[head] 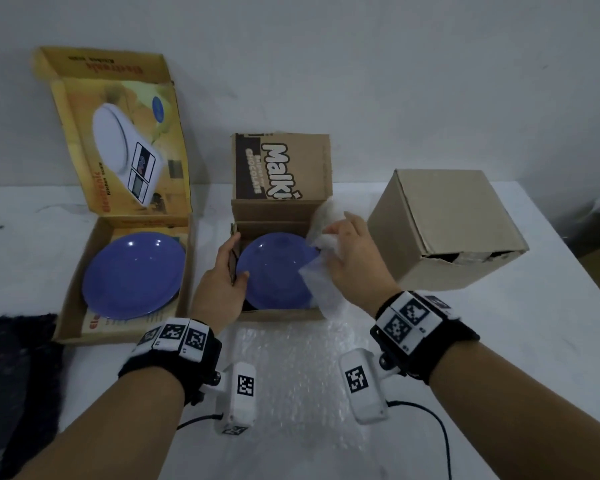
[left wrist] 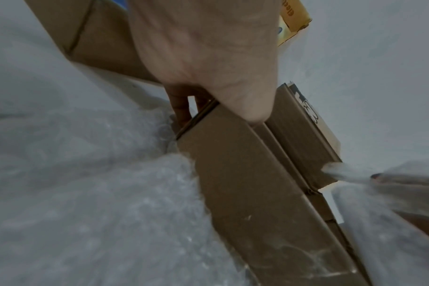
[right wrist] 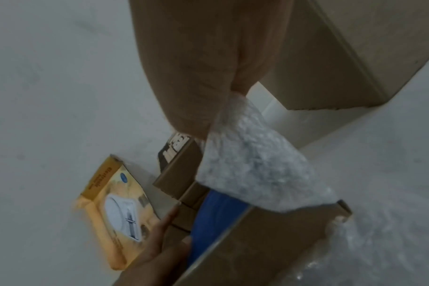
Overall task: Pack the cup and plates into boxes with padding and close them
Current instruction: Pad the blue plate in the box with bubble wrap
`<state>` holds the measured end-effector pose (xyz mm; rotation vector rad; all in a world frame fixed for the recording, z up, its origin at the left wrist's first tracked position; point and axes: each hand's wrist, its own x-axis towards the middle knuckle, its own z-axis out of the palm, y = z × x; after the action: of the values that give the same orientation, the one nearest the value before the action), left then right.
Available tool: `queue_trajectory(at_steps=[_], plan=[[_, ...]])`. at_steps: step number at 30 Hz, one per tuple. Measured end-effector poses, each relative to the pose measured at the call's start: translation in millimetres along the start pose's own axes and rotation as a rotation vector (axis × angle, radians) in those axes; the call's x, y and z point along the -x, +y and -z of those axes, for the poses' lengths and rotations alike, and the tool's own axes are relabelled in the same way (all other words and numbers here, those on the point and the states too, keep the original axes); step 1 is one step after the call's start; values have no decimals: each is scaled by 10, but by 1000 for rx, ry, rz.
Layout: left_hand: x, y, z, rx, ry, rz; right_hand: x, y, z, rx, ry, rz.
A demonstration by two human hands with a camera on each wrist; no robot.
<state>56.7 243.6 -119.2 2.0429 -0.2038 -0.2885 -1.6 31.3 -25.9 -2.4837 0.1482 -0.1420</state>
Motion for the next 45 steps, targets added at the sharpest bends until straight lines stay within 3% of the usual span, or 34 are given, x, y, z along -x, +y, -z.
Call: queue_trajectory(at_steps=[7,10,13,17,24,28,32,37,41,45], plan=[[-12,-45,-11,28,9,-26,-94,18,8,95,72,-117],[-23,-66,-14,46,16,-23,-152,-59,22,-108,-5,-102],[-25,-80,-15,44,27,-26,-199,-55,2,41,-121,-10],[-21,-80,-30,56,27,-27,-247,-8,12,203,-50,0],[-17,-39,-6,68,22,-9,-288,-118,13,182,118,33],[-108,110,34,-67,63,62,-408,-60,-85,99,131,95],[-86,152,-24,-168,131,41,-423,28,-245,356,22,291],[-104,116,-53,-248,117,26,-454,163,-285,893,-5,508],[-117,118,-57,-266,120,34,-566,46,-332,887,-162,387],[-138,113,-54,-270,117,37,-629,-114,-456,938,-199,247]])
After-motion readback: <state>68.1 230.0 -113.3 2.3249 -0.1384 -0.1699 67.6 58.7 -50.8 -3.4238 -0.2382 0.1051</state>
